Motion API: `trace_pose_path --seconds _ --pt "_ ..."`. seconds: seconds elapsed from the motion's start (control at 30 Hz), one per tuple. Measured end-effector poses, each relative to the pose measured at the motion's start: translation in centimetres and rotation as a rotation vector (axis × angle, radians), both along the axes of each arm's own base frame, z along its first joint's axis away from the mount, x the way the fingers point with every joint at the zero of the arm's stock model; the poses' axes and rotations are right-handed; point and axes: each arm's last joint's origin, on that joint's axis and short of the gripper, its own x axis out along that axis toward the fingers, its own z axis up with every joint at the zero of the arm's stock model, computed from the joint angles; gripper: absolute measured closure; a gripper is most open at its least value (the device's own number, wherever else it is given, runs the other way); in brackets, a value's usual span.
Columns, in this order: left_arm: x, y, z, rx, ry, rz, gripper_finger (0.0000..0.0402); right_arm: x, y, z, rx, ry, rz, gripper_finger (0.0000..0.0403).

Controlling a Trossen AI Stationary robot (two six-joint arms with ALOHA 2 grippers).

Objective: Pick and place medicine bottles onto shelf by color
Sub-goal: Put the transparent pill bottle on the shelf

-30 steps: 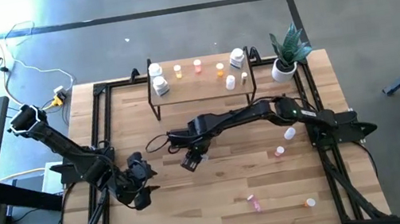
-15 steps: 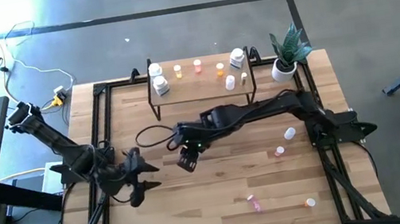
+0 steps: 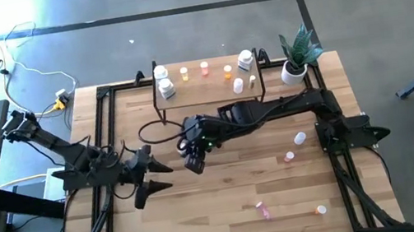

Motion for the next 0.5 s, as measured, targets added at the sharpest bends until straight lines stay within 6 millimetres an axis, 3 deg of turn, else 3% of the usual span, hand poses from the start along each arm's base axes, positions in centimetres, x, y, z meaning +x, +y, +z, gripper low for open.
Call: trace_pose_path --seconds 0.5 --pt "0.5 1.1 2.1 -0.057 -0.181 -0.068 0.0172 -1.9 0.3 4.7 -0.065 -0.206 0.107 0.0269"
